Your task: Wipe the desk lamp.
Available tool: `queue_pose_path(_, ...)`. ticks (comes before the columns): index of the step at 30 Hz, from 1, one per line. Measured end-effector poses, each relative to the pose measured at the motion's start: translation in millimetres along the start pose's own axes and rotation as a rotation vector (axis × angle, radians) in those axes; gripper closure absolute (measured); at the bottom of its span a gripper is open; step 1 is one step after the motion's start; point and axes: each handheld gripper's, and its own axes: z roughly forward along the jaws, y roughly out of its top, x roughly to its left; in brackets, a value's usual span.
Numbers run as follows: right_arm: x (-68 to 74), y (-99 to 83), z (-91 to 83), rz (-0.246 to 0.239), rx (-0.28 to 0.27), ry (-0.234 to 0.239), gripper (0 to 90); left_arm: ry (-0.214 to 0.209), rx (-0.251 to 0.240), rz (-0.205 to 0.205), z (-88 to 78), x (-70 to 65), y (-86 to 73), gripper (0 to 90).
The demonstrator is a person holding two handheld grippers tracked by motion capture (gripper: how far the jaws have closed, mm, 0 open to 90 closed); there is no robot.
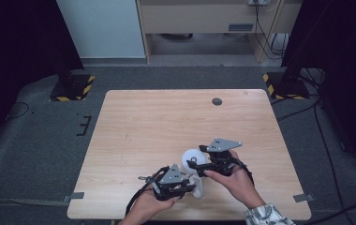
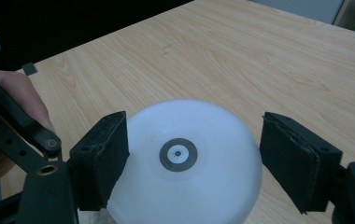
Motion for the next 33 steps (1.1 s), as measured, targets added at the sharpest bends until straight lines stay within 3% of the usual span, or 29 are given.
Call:
queue_pose_path(16, 0.1, -0.2, -0.3, -0.001, 0.001, 0.006, 24.6, -0.002, 0.029, 0.0, 6.3, 0.5, -6.3, 77.8)
queue_pose_path(27, -0.5, -0.2, -0.2, 0.001, 0.0, 0.001, 24.7, 0.003, -0.038, 0.004, -13.1, -0.9, 7.5, 77.7)
queue_pose_path(33, -0.8, -0.2, -0.1, 0.002, -0.001, 0.003, 24.7, 0.009, -0.04, 0.01, -18.2, 2.0, 8.6, 77.7)
